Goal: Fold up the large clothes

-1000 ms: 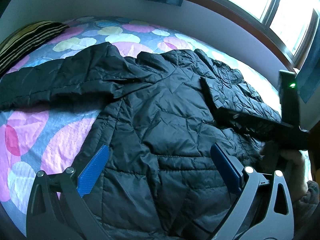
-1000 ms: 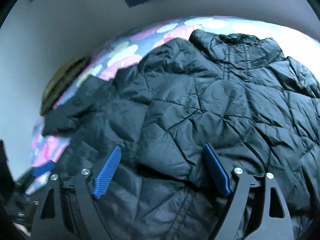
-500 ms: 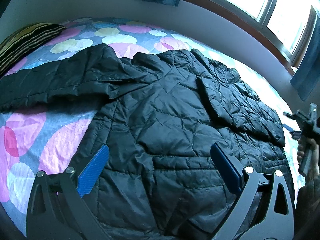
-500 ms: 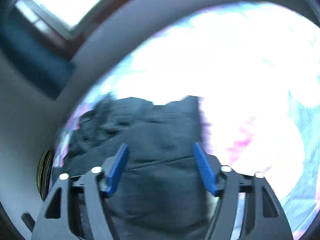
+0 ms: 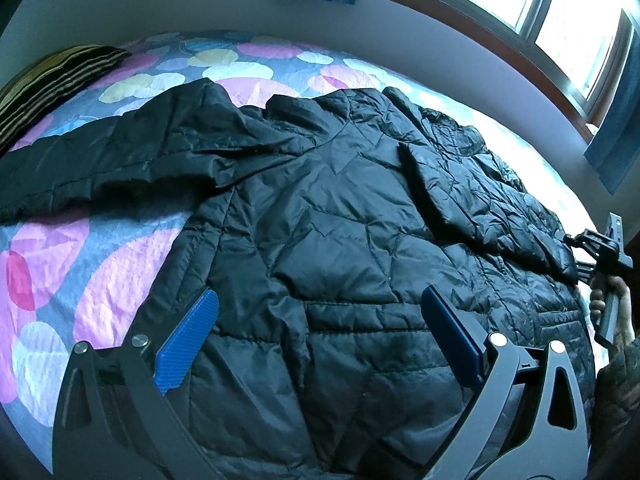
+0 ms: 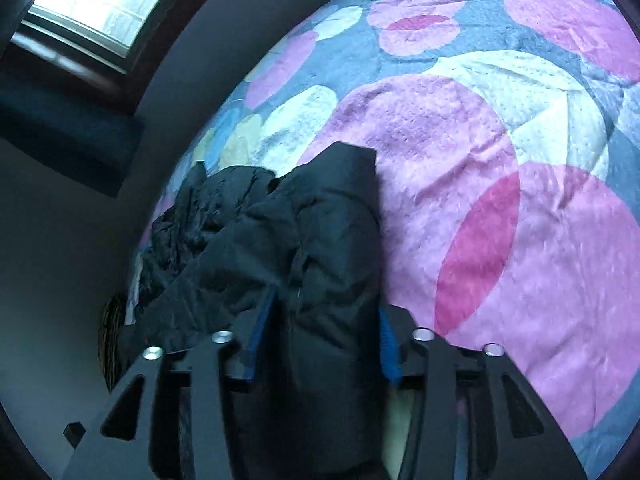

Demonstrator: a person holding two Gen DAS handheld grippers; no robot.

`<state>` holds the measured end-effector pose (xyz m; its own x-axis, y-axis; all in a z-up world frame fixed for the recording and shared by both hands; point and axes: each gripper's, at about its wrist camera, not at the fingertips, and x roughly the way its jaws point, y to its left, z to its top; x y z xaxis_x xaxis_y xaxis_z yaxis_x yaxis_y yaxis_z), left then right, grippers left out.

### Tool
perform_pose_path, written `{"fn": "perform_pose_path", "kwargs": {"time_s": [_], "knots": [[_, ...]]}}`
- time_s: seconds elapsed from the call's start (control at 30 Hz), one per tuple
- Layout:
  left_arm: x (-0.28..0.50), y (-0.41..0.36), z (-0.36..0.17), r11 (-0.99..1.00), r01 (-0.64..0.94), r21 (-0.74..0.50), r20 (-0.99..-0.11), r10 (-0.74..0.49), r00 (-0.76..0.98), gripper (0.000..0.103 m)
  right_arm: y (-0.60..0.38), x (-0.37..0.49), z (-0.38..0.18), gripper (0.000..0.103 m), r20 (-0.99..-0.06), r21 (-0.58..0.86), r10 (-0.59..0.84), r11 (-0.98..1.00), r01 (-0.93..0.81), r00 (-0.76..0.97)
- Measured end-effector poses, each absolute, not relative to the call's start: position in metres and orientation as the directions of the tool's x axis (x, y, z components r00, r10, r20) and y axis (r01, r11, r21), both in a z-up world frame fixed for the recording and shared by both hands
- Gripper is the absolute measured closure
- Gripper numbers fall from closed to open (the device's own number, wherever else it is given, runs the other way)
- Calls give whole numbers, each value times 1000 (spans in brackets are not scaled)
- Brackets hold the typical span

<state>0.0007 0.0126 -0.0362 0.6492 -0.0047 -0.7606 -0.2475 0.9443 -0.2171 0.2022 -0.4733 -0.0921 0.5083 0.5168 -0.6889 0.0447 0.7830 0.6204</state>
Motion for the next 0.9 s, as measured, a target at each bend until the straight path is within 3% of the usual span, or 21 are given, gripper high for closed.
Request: {"fn": "perform_pose_path", "kwargs": {"time_s": [0.07,0.23,0.33,0.43,0.57,0.9], "knots": [[1,13,-36,944,-247,-217,-759,-4,651,2,-475,192,-93,64,-714,589,490,807,49,501],[1,15,-38,943,-254,-215,-765,-1,644,2,-475,191,-102,66,-724,570,471,820,54,504],[1,14,-37,944,-253,-210,-764,3,645,2,-475,193,-99,61,-716,575,477,817,43,509],[1,15,-37,944,-257,-209,-765,7,644,2,-474,183,-92,46,-711,573,474,819,37,519],[0,16,-38,943,-258,-209,-764,7,645,2,-475,154,-81,40,-697,574,480,819,13,532],[-2,13,-37,945,-256,-203,-764,10,645,2,-461,66,-61,36,-674,570,519,818,-77,526]]}}
